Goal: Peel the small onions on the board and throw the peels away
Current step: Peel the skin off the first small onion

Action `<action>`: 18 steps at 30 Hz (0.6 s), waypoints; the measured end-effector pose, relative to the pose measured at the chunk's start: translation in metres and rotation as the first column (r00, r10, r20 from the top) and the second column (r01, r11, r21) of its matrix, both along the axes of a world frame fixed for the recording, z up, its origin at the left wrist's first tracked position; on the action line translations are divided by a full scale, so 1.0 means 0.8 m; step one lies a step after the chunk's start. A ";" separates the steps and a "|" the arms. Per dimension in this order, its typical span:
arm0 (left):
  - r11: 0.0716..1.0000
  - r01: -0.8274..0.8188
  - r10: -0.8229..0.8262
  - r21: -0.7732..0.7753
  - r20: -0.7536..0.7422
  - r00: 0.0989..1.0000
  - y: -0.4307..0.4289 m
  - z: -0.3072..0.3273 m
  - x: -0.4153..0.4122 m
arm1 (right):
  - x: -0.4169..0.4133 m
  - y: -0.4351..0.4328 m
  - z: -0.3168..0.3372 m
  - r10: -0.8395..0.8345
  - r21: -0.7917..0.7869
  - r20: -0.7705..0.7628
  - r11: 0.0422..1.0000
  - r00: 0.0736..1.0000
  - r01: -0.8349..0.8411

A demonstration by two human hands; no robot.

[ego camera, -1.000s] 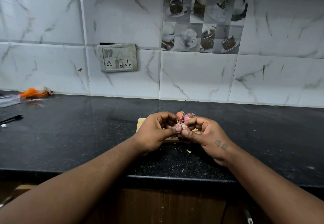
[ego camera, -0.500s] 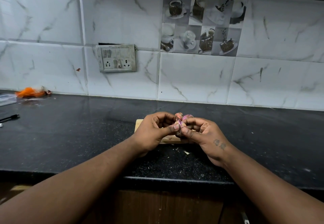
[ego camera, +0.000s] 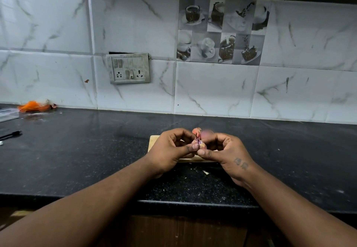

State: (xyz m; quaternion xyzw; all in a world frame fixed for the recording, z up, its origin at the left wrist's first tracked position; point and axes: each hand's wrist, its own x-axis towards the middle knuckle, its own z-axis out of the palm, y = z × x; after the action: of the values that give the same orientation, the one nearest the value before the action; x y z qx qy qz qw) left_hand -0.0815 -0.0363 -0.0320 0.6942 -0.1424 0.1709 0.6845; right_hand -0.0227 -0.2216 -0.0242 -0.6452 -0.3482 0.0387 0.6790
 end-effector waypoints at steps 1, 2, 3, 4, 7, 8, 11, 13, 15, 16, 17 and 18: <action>1.000 -0.003 0.003 -0.003 0.017 1.000 0.000 0.001 0.000 | 0.000 0.000 0.001 0.024 0.022 -0.009 0.999 1.000 -0.024; 1.000 -0.008 0.008 -0.007 0.034 0.999 -0.001 0.002 0.000 | 0.000 0.001 0.001 0.060 0.049 -0.027 0.997 0.998 -0.059; 1.000 -0.012 0.012 -0.008 0.050 0.999 -0.002 0.003 0.000 | -0.001 0.000 0.001 0.096 0.073 -0.051 0.993 0.994 -0.092; 1.000 -0.017 0.018 -0.004 0.068 0.998 -0.002 0.003 0.000 | -0.002 0.000 0.001 0.125 0.092 -0.072 0.989 0.990 -0.118; 0.999 -0.031 0.028 0.020 0.106 0.994 -0.002 0.003 -0.001 | -0.004 -0.001 0.002 0.168 0.105 -0.103 0.982 0.980 -0.157; 0.999 -0.028 0.025 0.021 0.109 0.994 -0.001 0.002 -0.001 | -0.004 -0.001 0.002 0.171 0.106 -0.110 0.981 0.979 -0.160; 1.000 0.008 -0.005 -0.024 0.097 0.995 -0.001 0.004 -0.003 | -0.004 -0.002 0.003 0.187 0.122 -0.142 0.978 0.972 -0.171; 0.999 0.024 -0.021 -0.046 0.079 0.997 0.000 0.004 -0.004 | -0.002 -0.002 0.003 0.200 0.125 -0.160 0.975 0.967 -0.181; 0.998 0.037 -0.034 -0.055 0.056 0.998 0.001 0.003 -0.004 | 0.000 -0.003 0.003 0.212 0.115 -0.173 0.974 0.962 -0.194; 0.997 0.042 -0.039 -0.061 0.044 0.998 0.001 0.003 -0.003 | 0.001 -0.003 0.003 0.216 0.108 -0.178 0.974 0.960 -0.199; 0.997 0.045 -0.042 -0.070 0.033 0.999 0.002 0.003 -0.003 | 0.001 -0.004 0.003 0.220 0.102 -0.181 0.973 0.958 -0.205; 0.996 0.042 -0.040 -0.079 0.024 0.999 0.002 0.003 -0.002 | 0.001 -0.004 0.003 0.223 0.097 -0.180 0.973 0.958 -0.208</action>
State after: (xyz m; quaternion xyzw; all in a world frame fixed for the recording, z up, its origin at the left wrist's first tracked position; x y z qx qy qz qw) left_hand -0.0833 -0.0348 -0.0296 0.6613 -0.1573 0.1700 0.7135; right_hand -0.0220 -0.2247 -0.0217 -0.5703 -0.3512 0.1604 0.7250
